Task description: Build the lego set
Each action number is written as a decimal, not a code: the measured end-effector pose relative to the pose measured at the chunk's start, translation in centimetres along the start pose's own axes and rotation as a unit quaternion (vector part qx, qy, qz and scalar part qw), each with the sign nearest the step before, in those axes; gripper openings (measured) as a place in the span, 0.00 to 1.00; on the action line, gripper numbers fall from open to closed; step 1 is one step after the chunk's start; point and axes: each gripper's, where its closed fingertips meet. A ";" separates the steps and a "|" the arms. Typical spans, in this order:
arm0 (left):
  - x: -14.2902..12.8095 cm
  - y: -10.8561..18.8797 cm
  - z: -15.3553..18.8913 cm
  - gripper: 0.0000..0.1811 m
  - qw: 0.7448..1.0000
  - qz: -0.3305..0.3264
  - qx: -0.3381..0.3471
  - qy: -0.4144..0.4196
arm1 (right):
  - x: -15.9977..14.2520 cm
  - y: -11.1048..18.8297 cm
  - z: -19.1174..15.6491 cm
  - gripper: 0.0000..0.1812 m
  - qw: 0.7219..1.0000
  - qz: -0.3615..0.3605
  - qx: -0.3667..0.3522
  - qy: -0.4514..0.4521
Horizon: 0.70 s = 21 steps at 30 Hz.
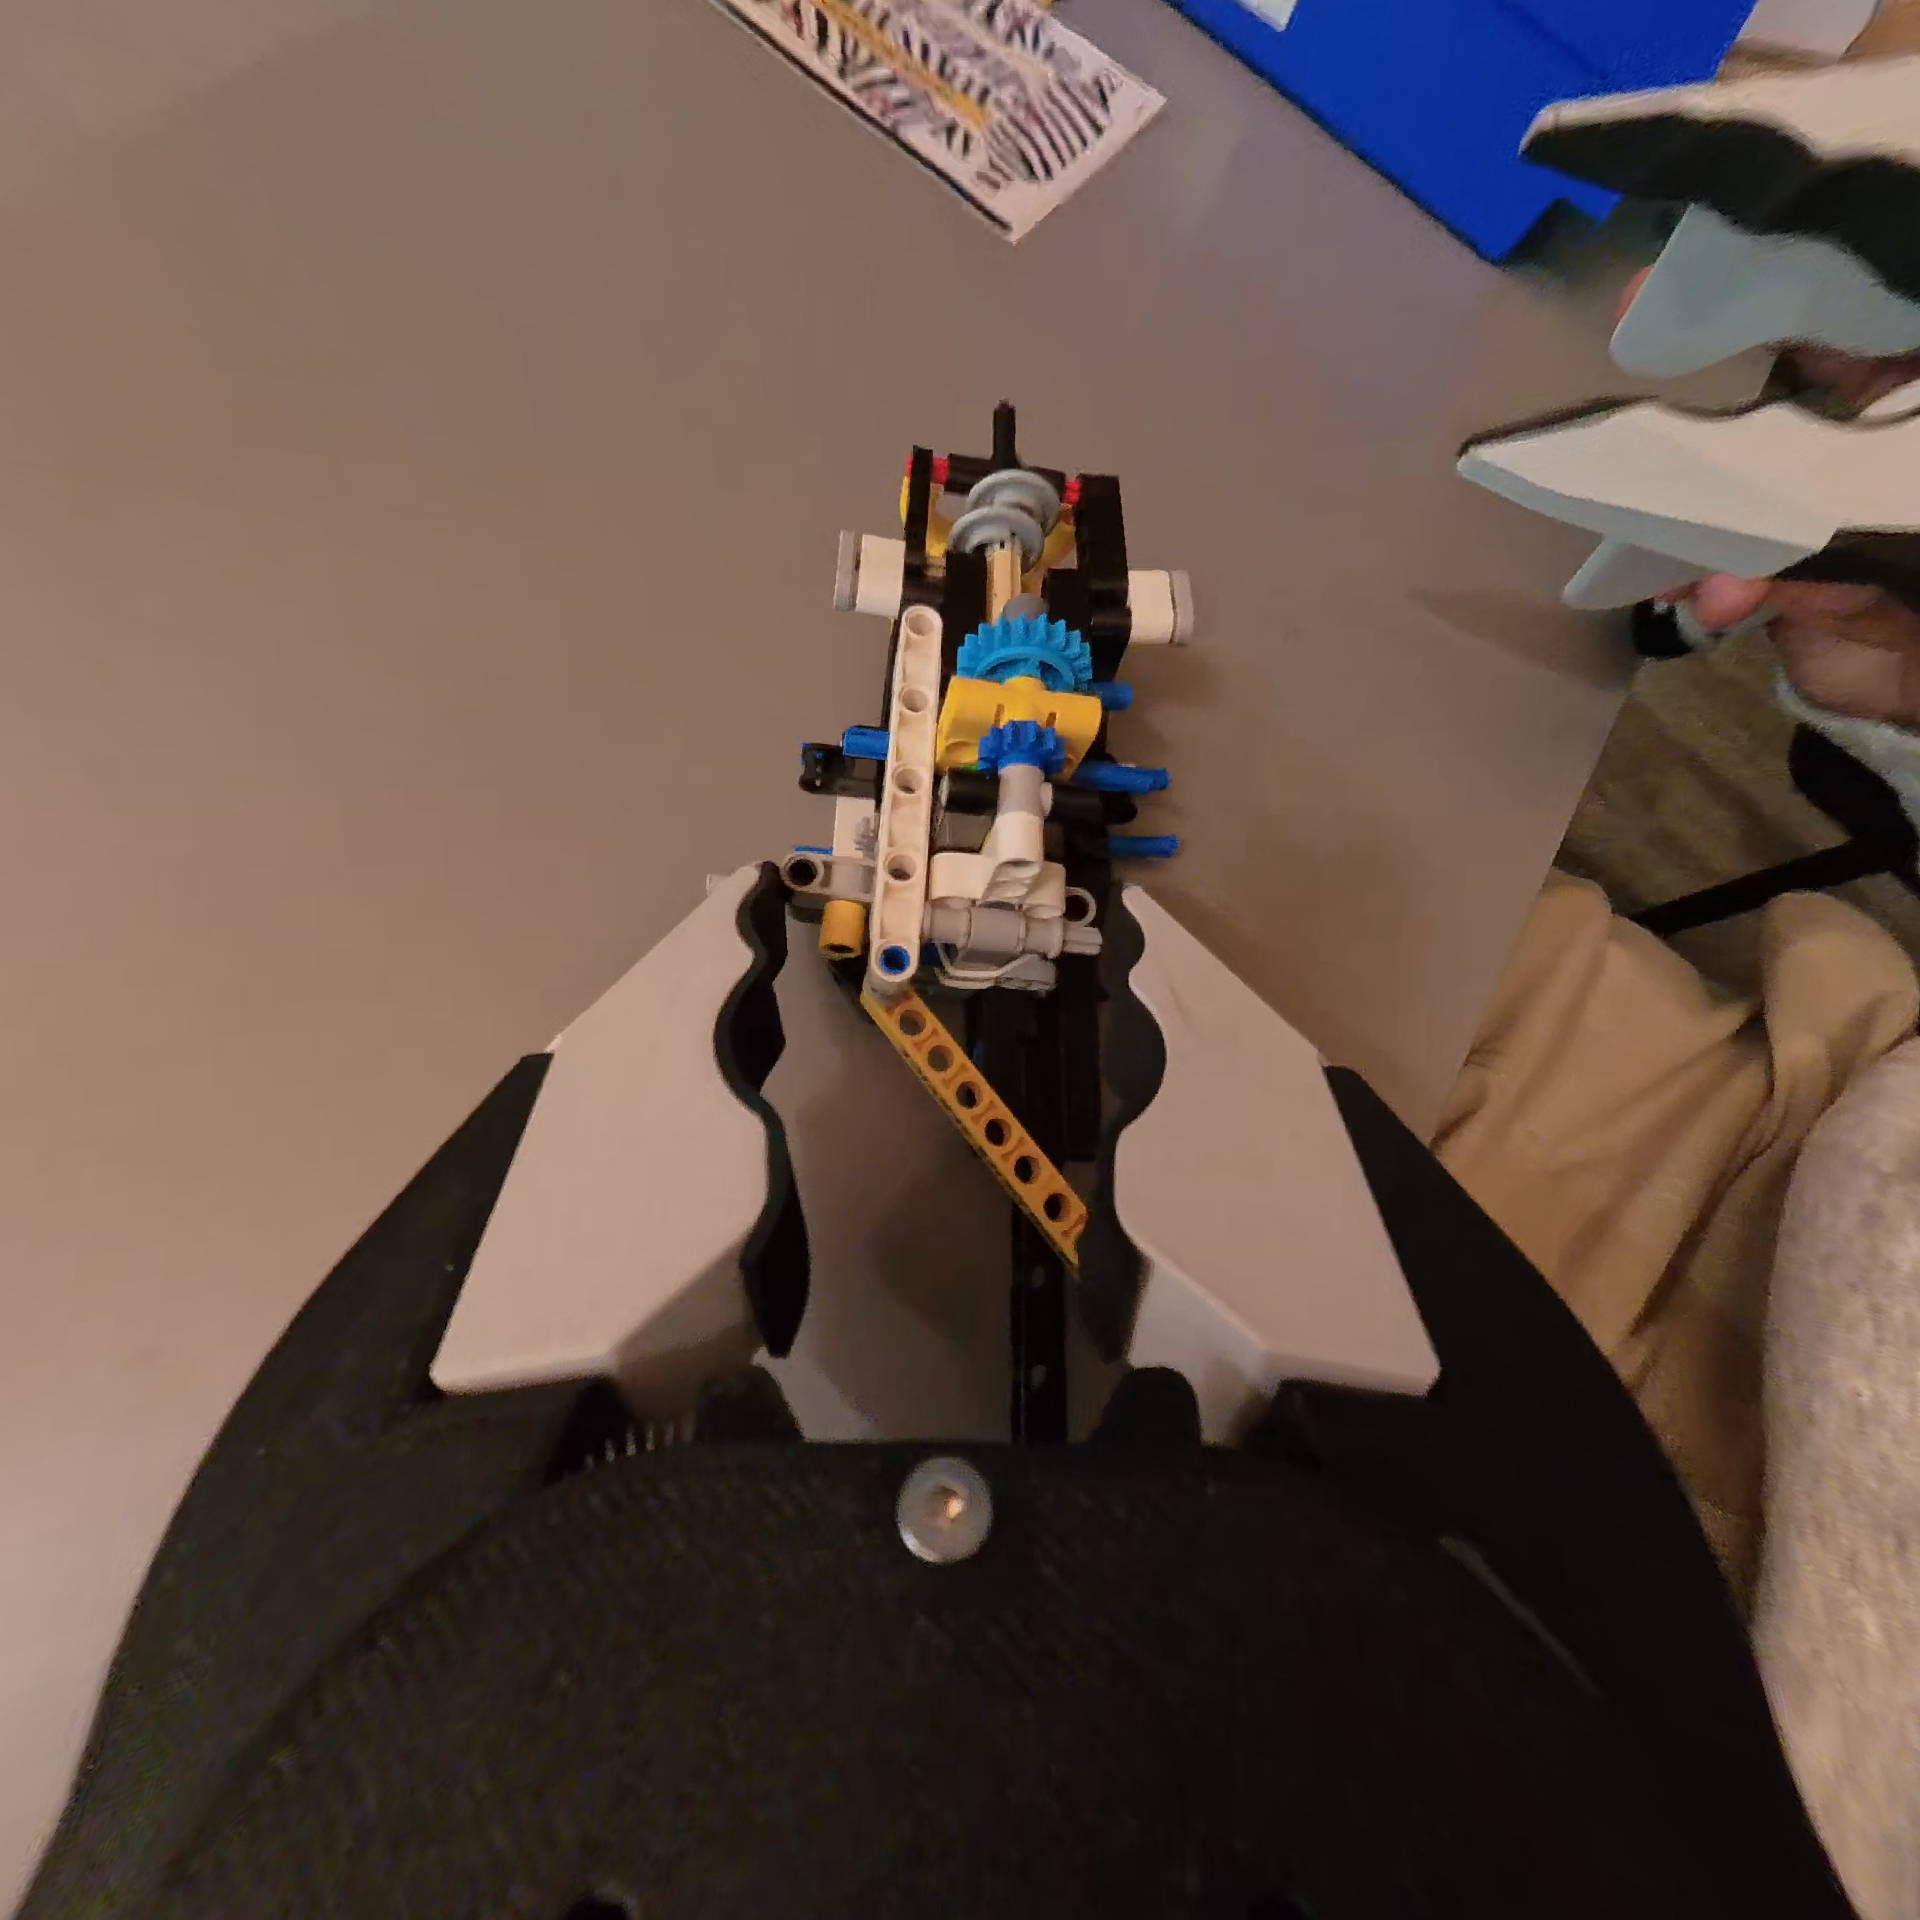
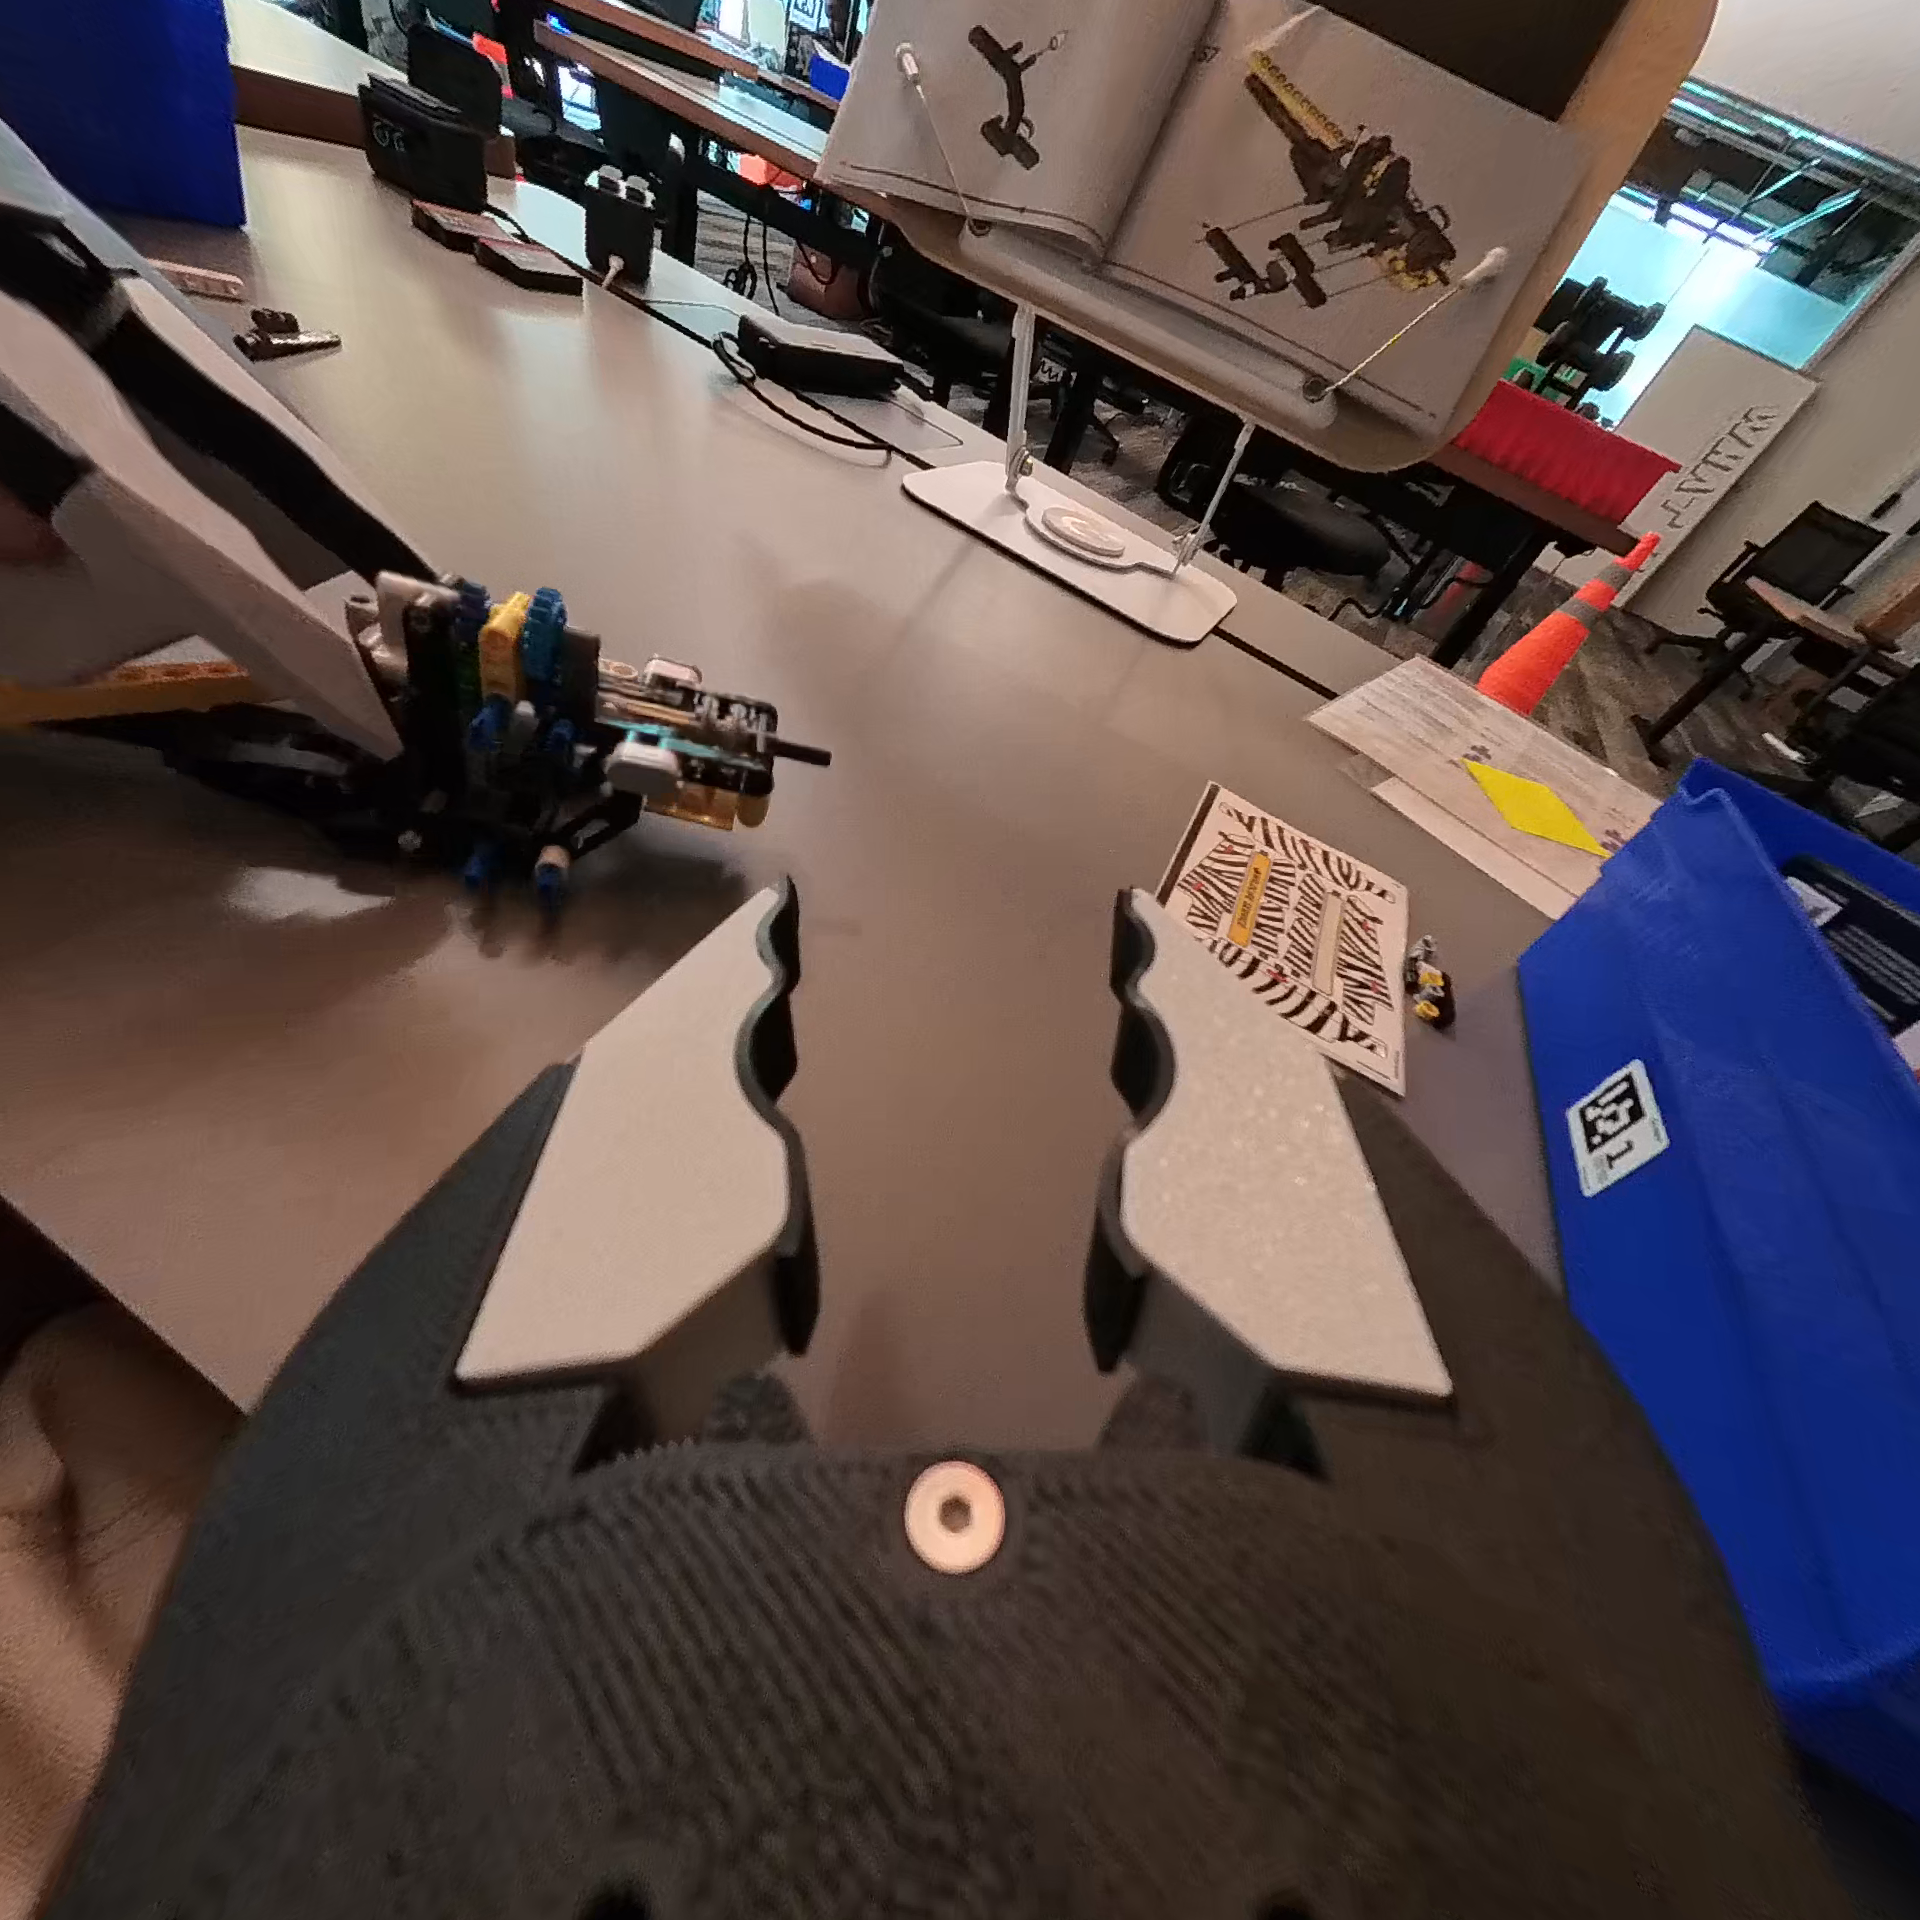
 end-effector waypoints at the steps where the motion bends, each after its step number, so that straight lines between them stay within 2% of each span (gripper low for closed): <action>1: 0.3 0.2 -0.1 0.32 1.000 0.013 -0.005 0.016 | 0.0 0.0 0.0 0.33 1.000 0.001 0.000 -0.002; 6: 0.9 1.1 -0.4 0.32 0.991 0.067 -0.061 0.102 | 0.4 0.2 0.1 0.32 1.000 0.012 0.005 -0.021; 11: 2.0 1.9 0.2 0.32 0.967 0.125 -0.134 0.179 | 1.0 0.4 -0.2 0.31 0.999 0.025 0.010 -0.024; 21: 2.6 2.4 1.1 0.32 0.960 0.146 -0.163 0.177 | 1.5 0.6 -0.8 0.31 0.999 0.036 0.019 -0.023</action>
Point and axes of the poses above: each gripper's, where its closed fingertips meet, y back along the fingers, x out of its top, z = x × y across the jaws, and after that the axes turned 11 degrees about -y, right-handed
